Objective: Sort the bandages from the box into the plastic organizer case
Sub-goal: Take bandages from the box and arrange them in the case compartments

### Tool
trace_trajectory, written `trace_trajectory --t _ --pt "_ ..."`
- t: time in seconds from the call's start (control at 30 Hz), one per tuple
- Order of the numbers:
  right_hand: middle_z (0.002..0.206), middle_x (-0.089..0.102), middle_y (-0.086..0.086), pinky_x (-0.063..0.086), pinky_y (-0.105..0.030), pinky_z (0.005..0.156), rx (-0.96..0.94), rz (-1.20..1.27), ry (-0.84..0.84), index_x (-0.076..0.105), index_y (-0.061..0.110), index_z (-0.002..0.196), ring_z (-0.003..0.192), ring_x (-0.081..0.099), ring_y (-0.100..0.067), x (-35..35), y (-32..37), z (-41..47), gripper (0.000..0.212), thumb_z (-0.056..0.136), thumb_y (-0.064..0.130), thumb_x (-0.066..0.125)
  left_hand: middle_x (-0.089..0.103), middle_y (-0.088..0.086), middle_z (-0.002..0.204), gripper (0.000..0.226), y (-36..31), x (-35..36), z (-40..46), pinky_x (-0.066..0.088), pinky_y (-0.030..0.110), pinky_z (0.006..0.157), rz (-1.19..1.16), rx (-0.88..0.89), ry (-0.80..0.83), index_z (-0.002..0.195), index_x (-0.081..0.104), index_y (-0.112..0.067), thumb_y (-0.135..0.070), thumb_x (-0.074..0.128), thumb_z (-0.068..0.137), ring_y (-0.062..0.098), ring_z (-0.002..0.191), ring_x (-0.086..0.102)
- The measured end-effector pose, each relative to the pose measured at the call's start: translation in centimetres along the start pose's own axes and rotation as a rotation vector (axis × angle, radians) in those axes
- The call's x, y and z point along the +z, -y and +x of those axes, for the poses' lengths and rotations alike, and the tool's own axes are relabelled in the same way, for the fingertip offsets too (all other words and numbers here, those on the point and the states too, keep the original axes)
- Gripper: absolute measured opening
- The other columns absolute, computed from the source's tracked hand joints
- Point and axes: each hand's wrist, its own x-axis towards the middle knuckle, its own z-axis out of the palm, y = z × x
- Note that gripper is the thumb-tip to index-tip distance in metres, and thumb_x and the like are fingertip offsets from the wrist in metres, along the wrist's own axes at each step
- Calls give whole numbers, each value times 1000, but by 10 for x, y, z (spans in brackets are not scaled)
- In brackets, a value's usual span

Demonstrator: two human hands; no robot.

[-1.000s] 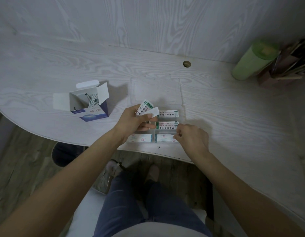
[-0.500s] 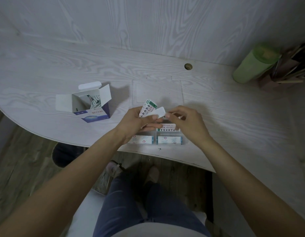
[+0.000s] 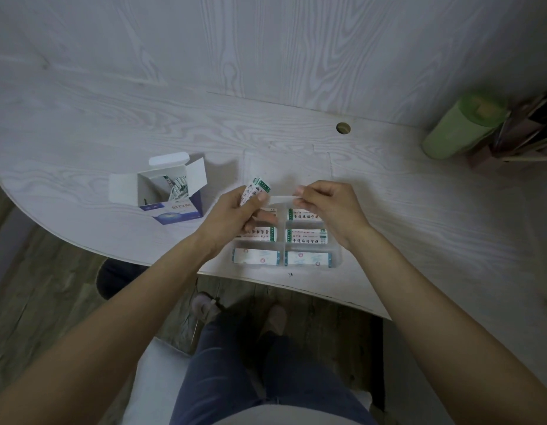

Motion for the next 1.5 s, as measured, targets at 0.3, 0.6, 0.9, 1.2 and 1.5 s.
trace_trajectory --t 0.3,0.6,0.9,1.2,1.5 --pt "88 67 -11 56 -28 74 12 -349 -88 65 15 76 84 66 -24 -15 -11 24 19 81 -4 68 52 4 65 38 4 -20 6 29 12 37 -117 -136 -135 102 61 -7 -33 33 102 3 38 34" --pt "85 64 -2 42 -12 64 -30 -686 -234 68 9 85 80 57 -10 -23 -34 25 8 86 2 64 60 0 65 37 0 -13 12 35 17 49 -114 -143 -120 107 60 -6 -31 34 103 7 44 38" --pt "97 60 -3 33 -24 73 -157 -1139 -169 69 14 90 102 47 -18 -20 -45 26 6 86 17 67 73 4 84 14 -6 -5 13 56 19 58 -238 -144 -72 104 61 -12 -19 53 95 10 59 66" --pt "87 71 0 50 -16 65 -164 -226 153 70 11 96 74 65 -3 15 7 8 16 80 12 73 74 9 87 16 -9 8 15 53 18 57 -171 -94 32 99 66 -13 -22 56 93 11 60 66" --pt "74 66 0 52 -20 68 -154 -253 91 69 21 84 69 61 -9 9 10 12 23 75 1 76 73 14 89 27 -15 6 15 59 27 71 -336 -205 92 101 64 -4 -17 41 100 21 79 72"
